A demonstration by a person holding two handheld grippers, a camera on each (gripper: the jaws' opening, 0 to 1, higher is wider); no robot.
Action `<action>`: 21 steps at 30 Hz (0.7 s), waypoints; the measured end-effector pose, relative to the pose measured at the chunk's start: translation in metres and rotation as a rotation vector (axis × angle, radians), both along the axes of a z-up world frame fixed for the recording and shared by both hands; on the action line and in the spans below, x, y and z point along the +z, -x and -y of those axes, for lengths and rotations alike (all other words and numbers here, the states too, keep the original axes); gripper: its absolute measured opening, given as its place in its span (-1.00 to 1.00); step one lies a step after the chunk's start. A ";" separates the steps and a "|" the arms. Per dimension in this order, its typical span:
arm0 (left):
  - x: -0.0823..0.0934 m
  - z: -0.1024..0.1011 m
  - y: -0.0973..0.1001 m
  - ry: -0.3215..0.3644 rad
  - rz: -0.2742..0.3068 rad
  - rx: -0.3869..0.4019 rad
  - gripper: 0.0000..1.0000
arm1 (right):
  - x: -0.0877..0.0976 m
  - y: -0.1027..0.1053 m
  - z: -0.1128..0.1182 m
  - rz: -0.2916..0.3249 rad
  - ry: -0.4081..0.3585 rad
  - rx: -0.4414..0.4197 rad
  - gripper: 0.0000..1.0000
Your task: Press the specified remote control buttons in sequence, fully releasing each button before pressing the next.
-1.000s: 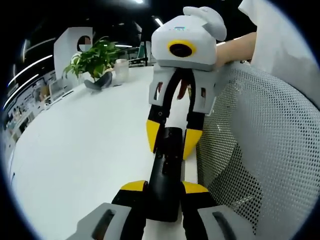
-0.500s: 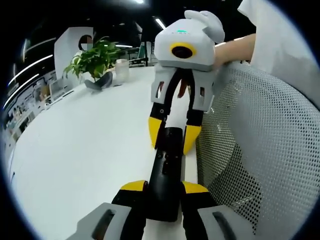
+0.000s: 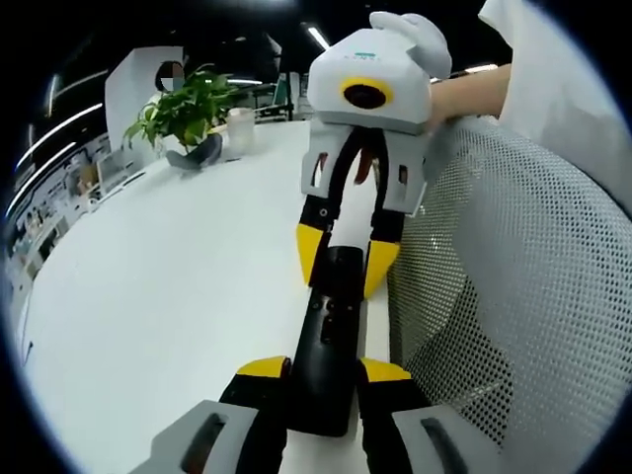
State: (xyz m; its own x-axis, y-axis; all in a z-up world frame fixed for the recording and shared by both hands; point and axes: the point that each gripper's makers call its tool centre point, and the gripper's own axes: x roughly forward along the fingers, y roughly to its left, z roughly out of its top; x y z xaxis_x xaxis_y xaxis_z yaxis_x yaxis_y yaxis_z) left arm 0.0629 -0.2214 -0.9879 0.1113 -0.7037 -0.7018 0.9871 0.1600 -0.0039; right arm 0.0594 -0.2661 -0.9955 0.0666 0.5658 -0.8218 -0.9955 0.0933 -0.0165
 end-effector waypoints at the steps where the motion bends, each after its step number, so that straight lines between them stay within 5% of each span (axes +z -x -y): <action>1: 0.001 -0.001 0.000 -0.001 0.003 -0.003 -0.48 | 0.000 0.000 0.000 -0.002 -0.001 -0.003 -0.57; 12: 0.039 -0.017 -0.013 0.028 0.045 0.112 -0.37 | 0.000 -0.001 -0.001 -0.009 -0.015 -0.023 -0.56; 21: 0.095 -0.031 -0.026 0.207 0.120 0.306 -0.26 | 0.001 -0.001 -0.002 -0.012 -0.023 -0.028 -0.56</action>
State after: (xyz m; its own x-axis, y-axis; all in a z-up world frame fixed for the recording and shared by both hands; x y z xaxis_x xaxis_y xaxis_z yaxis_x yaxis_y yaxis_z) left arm 0.0888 -0.1903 -0.8928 0.4106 -0.7507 -0.5176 0.8892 0.4552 0.0451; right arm 0.0602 -0.2643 -0.9946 0.0730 0.5827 -0.8094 -0.9926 0.1211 -0.0024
